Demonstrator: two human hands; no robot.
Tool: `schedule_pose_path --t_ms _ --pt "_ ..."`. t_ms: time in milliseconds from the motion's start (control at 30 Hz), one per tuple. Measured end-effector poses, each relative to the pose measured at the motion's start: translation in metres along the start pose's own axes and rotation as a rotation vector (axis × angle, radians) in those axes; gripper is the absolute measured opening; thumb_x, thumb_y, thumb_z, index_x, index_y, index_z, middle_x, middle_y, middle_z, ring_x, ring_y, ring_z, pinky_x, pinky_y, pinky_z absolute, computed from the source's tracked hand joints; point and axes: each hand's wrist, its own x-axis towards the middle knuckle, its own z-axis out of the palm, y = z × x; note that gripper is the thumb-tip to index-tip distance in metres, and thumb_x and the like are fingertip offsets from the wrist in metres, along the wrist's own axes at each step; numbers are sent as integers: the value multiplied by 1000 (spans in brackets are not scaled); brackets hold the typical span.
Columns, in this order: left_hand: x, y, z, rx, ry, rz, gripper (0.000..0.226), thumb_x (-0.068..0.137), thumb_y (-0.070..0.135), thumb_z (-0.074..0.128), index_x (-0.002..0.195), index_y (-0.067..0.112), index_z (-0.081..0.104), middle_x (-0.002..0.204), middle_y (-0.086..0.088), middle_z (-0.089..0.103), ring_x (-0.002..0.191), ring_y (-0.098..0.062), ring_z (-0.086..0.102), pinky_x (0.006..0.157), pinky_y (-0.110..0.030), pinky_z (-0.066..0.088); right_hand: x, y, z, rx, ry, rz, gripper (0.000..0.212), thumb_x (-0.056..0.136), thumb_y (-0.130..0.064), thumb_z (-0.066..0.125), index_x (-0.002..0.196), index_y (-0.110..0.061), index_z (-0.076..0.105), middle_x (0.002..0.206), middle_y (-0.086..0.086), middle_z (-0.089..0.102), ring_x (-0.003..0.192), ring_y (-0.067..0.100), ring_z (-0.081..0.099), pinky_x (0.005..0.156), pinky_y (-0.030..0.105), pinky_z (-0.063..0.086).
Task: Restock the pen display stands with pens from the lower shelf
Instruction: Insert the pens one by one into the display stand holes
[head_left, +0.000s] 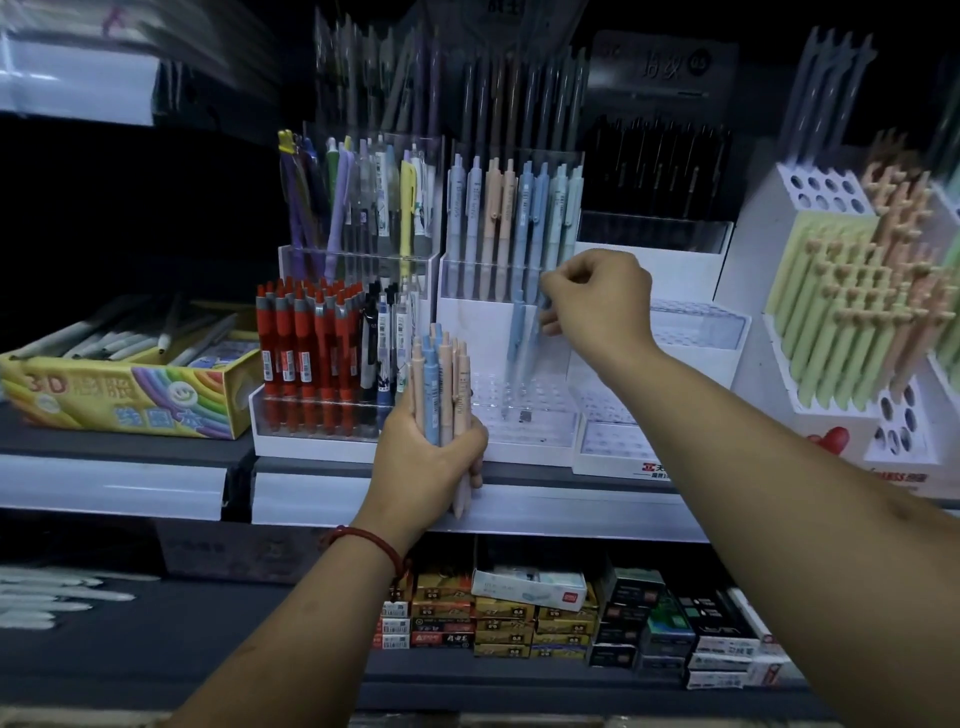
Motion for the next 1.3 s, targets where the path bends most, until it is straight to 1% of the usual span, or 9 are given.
schedule_pose_path --t_ms 267,367,467,600,767,833,933,1100,1300 --pt "2 -3 -2 36 -8 10 35 73 16 70 101 -5 60 64 -14 64 50 -30 61 53 -42 57 11 15 17 -164 -73 11 24 84 -10 64 76 13 63 78 35 67 71 48 70 54 60 59" --pt "2 -4 -3 35 -6 14 37 74 15 70 104 -4 60 66 -13 64 50 -28 62 53 -40 56 13 14 20 -181 -80 22 25 86 -11 66 81 14 64 80 36 67 70 49 70 55 59 60" --pt "2 -3 -2 34 3 16 37 74 15 71 106 -3 61 66 -12 64 50 -28 61 53 -39 56 8 13 16 -116 -98 54 23 92 -13 70 89 10 66 79 28 70 61 37 72 60 48 64" --pt "0 1 -1 30 -8 25 35 76 16 72 104 -1 60 62 -11 64 48 -29 60 51 -41 57 -22 5 6 -22 -29 -107 10 94 -16 67 93 -8 61 80 7 63 64 31 70 60 45 61" --pt "-2 4 -2 56 -30 75 27 87 6 77 105 3 58 57 -4 64 49 -28 62 50 -39 57 -74 -18 -3 239 -436 -104 26 95 -22 72 82 0 67 72 18 64 53 35 67 48 36 54" --pt "-2 6 -2 77 -17 104 32 84 13 81 108 4 60 61 0 68 53 -23 66 51 -34 56 -84 -20 -2 267 -528 -92 24 91 -17 77 81 3 67 70 18 65 53 35 66 47 35 53" --pt "-2 7 -1 79 7 101 44 77 25 75 115 5 63 70 7 73 63 -14 70 58 -30 57 -87 -20 1 284 -555 -31 19 86 -6 80 86 4 64 69 18 64 52 32 65 47 34 53" --pt "-2 6 -1 75 3 119 35 76 22 73 111 15 66 79 10 76 75 -11 73 69 -31 61 -85 -22 -7 382 -668 65 27 85 4 77 109 2 64 87 19 62 57 29 65 49 31 54" --pt "-1 6 0 73 -10 101 29 73 15 73 100 12 64 67 6 68 60 -16 66 56 -34 57 -81 -18 -8 515 -724 215 12 95 3 65 107 5 68 88 19 66 61 22 64 52 29 56"
